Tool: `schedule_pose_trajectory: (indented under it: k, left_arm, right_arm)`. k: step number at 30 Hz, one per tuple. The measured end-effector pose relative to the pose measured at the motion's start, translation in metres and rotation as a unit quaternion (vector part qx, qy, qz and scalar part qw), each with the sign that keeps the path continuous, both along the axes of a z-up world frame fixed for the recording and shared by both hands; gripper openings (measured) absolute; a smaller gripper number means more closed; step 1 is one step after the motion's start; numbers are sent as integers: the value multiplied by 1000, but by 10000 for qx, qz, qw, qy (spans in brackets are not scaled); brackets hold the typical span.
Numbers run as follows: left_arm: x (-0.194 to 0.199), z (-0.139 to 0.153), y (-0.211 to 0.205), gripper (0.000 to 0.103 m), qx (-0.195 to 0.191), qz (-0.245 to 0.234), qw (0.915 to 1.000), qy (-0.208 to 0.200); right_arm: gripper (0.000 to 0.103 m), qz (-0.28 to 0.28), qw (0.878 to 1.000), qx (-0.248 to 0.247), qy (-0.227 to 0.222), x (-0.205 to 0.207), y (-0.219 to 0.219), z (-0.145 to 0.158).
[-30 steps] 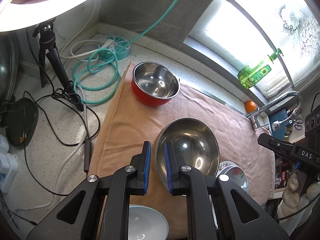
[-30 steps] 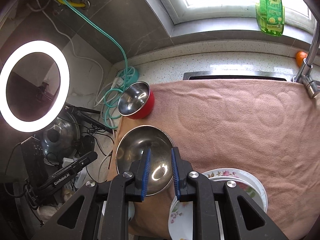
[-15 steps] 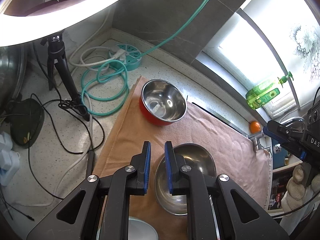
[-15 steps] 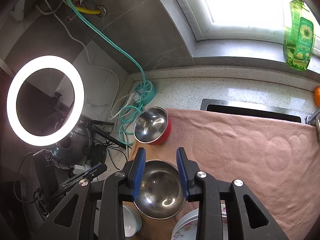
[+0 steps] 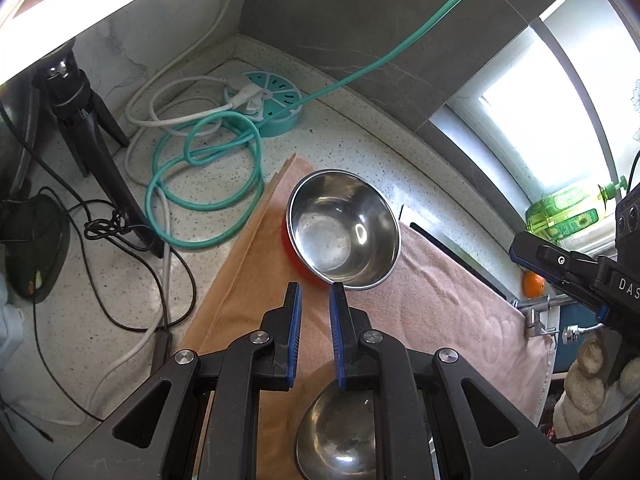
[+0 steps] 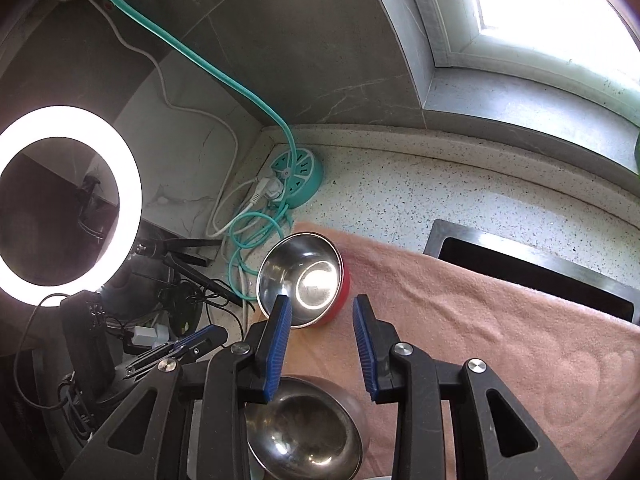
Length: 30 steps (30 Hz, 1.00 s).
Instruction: Organize plates and bowls
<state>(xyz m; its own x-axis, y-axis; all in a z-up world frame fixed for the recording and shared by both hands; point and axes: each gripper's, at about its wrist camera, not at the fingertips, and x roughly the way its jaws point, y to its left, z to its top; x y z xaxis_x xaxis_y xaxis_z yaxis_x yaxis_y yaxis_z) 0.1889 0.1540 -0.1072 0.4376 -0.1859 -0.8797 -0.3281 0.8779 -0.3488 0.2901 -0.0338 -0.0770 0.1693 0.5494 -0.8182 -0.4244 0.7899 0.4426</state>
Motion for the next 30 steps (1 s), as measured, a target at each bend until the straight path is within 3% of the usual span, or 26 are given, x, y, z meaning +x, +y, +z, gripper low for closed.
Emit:
schedule_pose_trajectory:
  k: [11, 30]
  left_arm:
    - [27, -23, 13, 12, -93, 140, 9995, 276]
    - [51, -42, 22, 12, -28, 205, 9987, 464]
  right_arm:
    - [29, 250, 9985, -201, 447, 28, 27, -48]
    - [29, 313, 9956, -378, 800, 50, 55, -84]
